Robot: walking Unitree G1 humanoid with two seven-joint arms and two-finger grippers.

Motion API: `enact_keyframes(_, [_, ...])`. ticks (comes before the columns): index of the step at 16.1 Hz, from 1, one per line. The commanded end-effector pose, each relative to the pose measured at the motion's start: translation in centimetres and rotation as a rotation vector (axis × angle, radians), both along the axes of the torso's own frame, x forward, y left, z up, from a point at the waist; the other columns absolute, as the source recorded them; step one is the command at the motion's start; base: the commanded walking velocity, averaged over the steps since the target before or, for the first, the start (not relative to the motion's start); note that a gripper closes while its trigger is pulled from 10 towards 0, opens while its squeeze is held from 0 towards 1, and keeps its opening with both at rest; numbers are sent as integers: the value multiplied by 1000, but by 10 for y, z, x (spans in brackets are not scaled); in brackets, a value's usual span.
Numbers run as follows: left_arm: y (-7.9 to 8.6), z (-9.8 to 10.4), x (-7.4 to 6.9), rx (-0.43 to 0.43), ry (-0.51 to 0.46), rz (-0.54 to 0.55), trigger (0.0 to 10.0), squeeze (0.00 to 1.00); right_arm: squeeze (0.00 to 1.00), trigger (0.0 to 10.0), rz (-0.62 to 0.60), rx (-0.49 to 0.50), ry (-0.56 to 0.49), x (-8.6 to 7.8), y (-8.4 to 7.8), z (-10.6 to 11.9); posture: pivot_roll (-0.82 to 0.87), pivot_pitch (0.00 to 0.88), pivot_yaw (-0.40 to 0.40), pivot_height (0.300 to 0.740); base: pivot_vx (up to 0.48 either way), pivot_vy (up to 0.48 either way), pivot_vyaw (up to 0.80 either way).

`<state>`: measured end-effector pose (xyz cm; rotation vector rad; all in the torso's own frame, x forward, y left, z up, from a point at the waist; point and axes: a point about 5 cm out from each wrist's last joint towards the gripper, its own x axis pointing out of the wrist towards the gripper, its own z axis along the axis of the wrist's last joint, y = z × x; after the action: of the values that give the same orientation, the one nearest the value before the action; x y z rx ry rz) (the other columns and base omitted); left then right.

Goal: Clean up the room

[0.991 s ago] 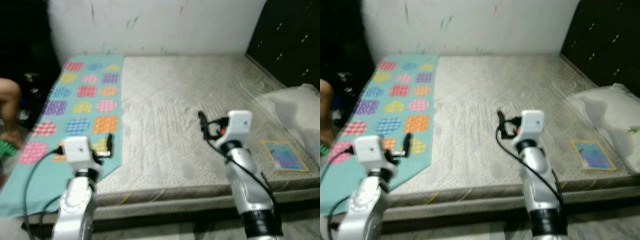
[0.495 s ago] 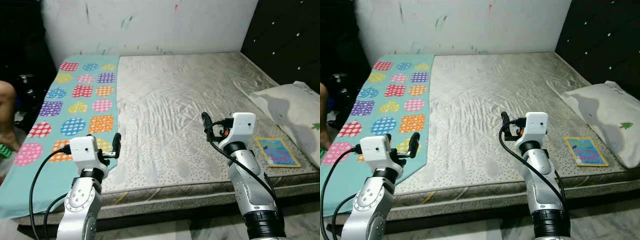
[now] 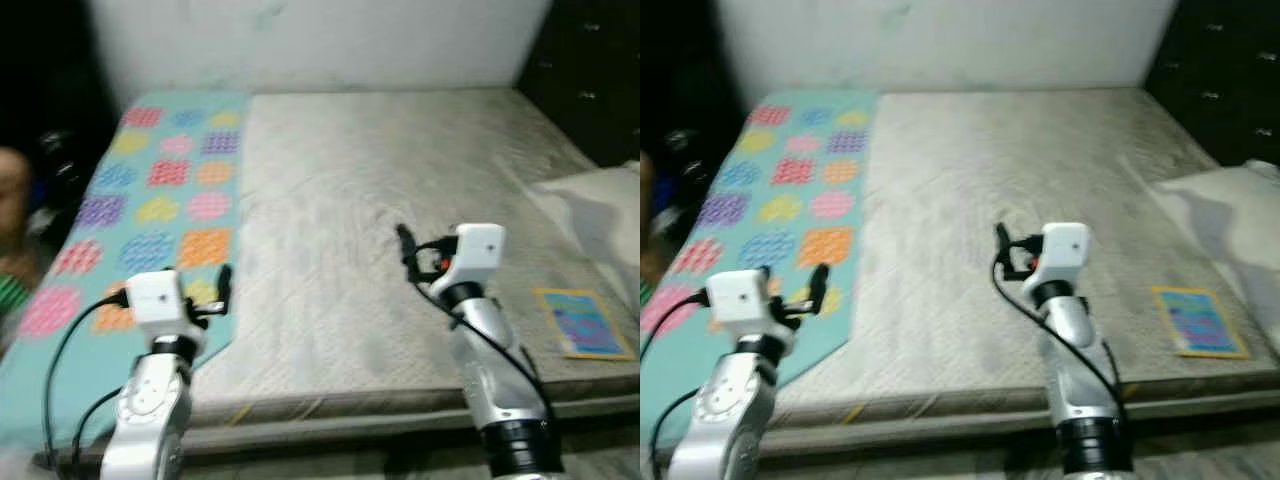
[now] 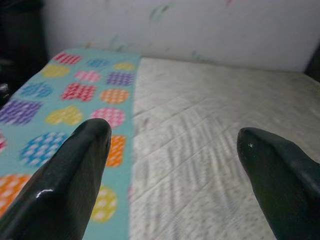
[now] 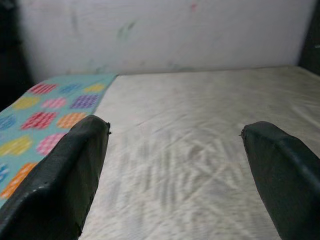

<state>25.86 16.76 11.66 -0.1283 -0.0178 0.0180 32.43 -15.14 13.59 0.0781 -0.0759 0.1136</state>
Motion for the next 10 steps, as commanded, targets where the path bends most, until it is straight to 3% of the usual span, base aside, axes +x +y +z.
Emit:
enact_keyframes(1, [-8,2,0,-12,-4,-33,10000,0,0,10000,-36,-13,-3,-1,-10,1,-36,31,4,740,341,0,0])
enact_keyframes(4, [-7,1,1,-7,0,-29,10000,0,0,10000,-39,-18,1,-1,-11,0,-37,32,7,740,324,0,0])
enact_keyframes(10, [-9,-1,3,-23,20,5,10000,0,0,10000,-63,-35,8,1,-18,0,-36,31,6,740,0,44,0])
